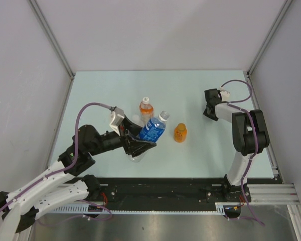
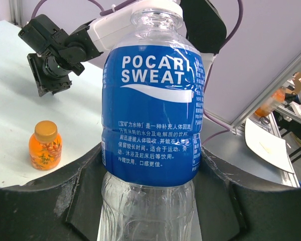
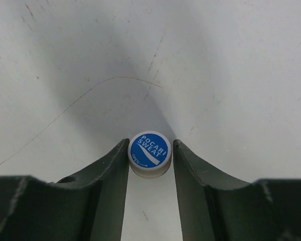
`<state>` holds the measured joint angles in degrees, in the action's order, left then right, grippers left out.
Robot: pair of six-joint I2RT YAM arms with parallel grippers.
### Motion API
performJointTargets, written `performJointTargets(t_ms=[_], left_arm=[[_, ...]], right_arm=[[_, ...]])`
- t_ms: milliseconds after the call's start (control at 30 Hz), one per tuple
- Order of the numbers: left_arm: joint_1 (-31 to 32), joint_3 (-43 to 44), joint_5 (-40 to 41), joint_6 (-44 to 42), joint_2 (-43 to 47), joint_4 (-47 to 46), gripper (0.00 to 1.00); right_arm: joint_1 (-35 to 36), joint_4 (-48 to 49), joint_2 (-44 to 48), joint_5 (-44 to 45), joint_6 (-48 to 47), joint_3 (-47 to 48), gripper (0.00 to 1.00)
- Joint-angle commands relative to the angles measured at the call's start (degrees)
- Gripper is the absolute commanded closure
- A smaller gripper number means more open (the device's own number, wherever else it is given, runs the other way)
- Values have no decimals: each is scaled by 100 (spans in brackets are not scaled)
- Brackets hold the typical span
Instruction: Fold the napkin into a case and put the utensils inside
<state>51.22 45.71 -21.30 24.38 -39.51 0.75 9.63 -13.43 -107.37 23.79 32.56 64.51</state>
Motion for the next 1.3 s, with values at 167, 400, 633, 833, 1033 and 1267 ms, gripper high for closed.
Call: performJointTargets(t_ms=[167,400,633,833,1033,1267], left_arm=[[28,-1,-111,32,-83,-313,93],[37,-1,-138,23,-84,-321,93],[46,25,3,-118,-171,-234,92],[46,253,248,-460,-496,-119,93],[37,543,469,-821,-883,162,95],[37,561,390,-830,-1173,-180,95]], right_arm=[[-22,-467,-214,-208,40,88,47],[-5,-511,-179,-173,49,79,45],[92,-511,1137,-59,93,88,37],[118,-801,3260,-477,408,290,35],[584,366,4996,-3873,251,-34,34],[785,1194,5604,-6105,1253,-281,29]])
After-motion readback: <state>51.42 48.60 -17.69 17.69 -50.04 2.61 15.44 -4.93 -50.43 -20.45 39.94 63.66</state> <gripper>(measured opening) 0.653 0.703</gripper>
